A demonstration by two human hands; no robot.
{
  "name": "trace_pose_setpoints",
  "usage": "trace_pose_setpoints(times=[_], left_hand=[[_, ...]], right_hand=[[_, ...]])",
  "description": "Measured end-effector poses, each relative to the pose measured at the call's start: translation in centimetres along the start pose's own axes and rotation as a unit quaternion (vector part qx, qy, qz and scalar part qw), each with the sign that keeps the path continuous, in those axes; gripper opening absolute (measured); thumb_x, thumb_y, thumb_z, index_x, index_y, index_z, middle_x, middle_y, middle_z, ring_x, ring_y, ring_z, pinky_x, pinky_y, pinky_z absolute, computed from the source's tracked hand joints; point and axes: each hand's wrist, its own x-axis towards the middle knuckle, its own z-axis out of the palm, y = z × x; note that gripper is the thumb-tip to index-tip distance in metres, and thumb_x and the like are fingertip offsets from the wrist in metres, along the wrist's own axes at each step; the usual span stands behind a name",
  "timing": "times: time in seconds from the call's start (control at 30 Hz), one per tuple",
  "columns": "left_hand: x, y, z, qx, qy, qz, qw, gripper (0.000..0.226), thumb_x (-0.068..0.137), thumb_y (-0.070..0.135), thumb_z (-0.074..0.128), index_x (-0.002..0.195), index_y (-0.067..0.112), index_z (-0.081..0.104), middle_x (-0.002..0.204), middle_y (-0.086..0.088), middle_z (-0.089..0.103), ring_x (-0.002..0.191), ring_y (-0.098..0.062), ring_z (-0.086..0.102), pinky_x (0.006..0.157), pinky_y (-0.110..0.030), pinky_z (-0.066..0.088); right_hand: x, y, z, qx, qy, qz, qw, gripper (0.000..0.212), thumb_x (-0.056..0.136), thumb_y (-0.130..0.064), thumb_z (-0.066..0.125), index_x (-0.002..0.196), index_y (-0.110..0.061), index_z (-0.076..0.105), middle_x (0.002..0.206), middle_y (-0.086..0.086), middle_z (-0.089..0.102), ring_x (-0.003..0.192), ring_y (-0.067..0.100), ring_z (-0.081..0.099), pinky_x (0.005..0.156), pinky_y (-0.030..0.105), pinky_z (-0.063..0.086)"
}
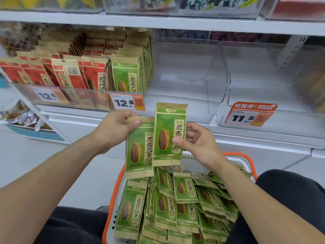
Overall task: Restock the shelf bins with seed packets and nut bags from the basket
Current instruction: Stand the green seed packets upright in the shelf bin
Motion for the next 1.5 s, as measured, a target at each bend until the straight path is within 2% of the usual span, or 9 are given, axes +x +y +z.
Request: trace_pose_setpoints(times=[0.2,0.5,0.67,0.73,0.9,1.03,1.27,1.37,1.5], left_hand=[[-0.4,0.3,1.5,-0.061,0.012,-0.004,0.998,0.014,0.099,0.011,0.055,0.096,0.004,0.066,0.087,-0.024,0.068,0.077,-0.032,0.062,0.081,-0.062,0.051],[-1.0,0.7,1.3,-0.116,0.01,0.0,0.993,0.023,0.101,0.02,0.052,0.09,0.008,0.068,0.071,-0.002,0.073,0.06,-0.012,0.066,0.06,-0.026,0.049],[-1.7,1.7,0.7,-0.087,-0.022,0.07,0.993,0.061,0.09,0.066,0.039,0.121,0.018,0.061,0.112,0.008,0.07,0.103,0.002,0.065,0.092,-0.022,0.049],[-2.1,1.9,0.4,0.034,0.002,0.136,0.99,0.057,0.086,0.058,0.052,0.132,0.024,0.043,0.119,0.018,0.059,0.107,0.015,0.056,0.092,-0.013,0.044],[-1.1,2.1,-1.9,0.066,0.082,0.245,0.964,0.056,0.099,0.042,0.047,0.15,0.027,0.029,0.139,0.019,0.05,0.131,-0.001,0.047,0.109,-0.039,0.043],[-0.2,2.1,-4.4,0.093,0.093,0.269,0.954,0.059,0.103,0.039,0.037,0.157,0.031,0.013,0.16,0.016,0.025,0.146,-0.001,0.024,0.116,-0.047,0.031],[0.6,1.1,-5.4,0.1,0.139,0.248,0.953,0.058,0.102,0.003,0.04,0.133,0.047,0.019,0.124,0.044,0.024,0.106,0.045,0.018,0.088,0.013,0.015],[1.7,0.4,-5.9,0.123,0.142,0.228,0.955,0.057,0.102,0.004,0.039,0.153,0.025,0.023,0.151,0.023,0.028,0.127,0.029,0.018,0.102,0.006,0.014],[2.8,0.0,-5.9,0.143,0.147,0.224,0.953,0.063,0.1,0.004,0.039,0.156,0.022,0.018,0.161,0.006,0.023,0.147,-0.004,0.018,0.122,-0.032,0.02]], right_hand=[[0.4,0.8,0.9,-0.062,0.005,-0.023,0.998,0.05,0.07,-0.027,0.081,0.114,-0.012,0.063,0.108,0.0,0.075,0.103,0.023,0.07,0.089,0.036,0.058],[-0.4,1.9,3.9,-0.101,-0.052,-0.027,0.993,0.065,0.078,-0.026,0.084,0.133,-0.027,0.05,0.122,-0.006,0.069,0.115,0.017,0.064,0.095,0.045,0.055],[0.6,-0.3,4.6,-0.081,0.012,-0.07,0.994,0.063,0.07,-0.035,0.087,0.122,-0.024,0.054,0.115,-0.004,0.071,0.11,0.02,0.065,0.089,0.054,0.056],[1.5,-1.9,5.2,-0.074,0.047,-0.103,0.991,0.058,0.073,-0.028,0.088,0.119,-0.022,0.053,0.109,-0.007,0.071,0.105,0.016,0.066,0.089,0.049,0.057],[4.9,-7.4,7.4,-0.123,0.105,-0.226,0.961,0.052,0.08,-0.012,0.082,0.117,-0.022,0.047,0.109,-0.005,0.065,0.103,0.011,0.063,0.066,0.025,0.053],[8.2,-9.8,9.0,-0.191,0.132,-0.334,0.914,0.058,0.08,-0.013,0.08,0.12,-0.026,0.04,0.114,-0.009,0.057,0.106,0.008,0.057,0.078,0.034,0.055],[13.9,-8.4,10.3,-0.322,0.062,-0.227,0.917,0.063,0.078,-0.02,0.081,0.126,-0.025,0.04,0.124,-0.002,0.058,0.114,0.014,0.057,0.098,0.043,0.049],[14.6,-8.2,10.5,-0.354,0.076,-0.161,0.918,0.069,0.078,-0.032,0.079,0.133,-0.019,0.04,0.13,0.004,0.051,0.118,0.019,0.055,0.103,0.043,0.047],[14.4,-9.3,10.4,-0.38,0.093,-0.148,0.908,0.055,0.083,-0.033,0.077,0.127,-0.019,0.048,0.117,-0.002,0.059,0.104,0.015,0.061,0.093,0.04,0.053]])
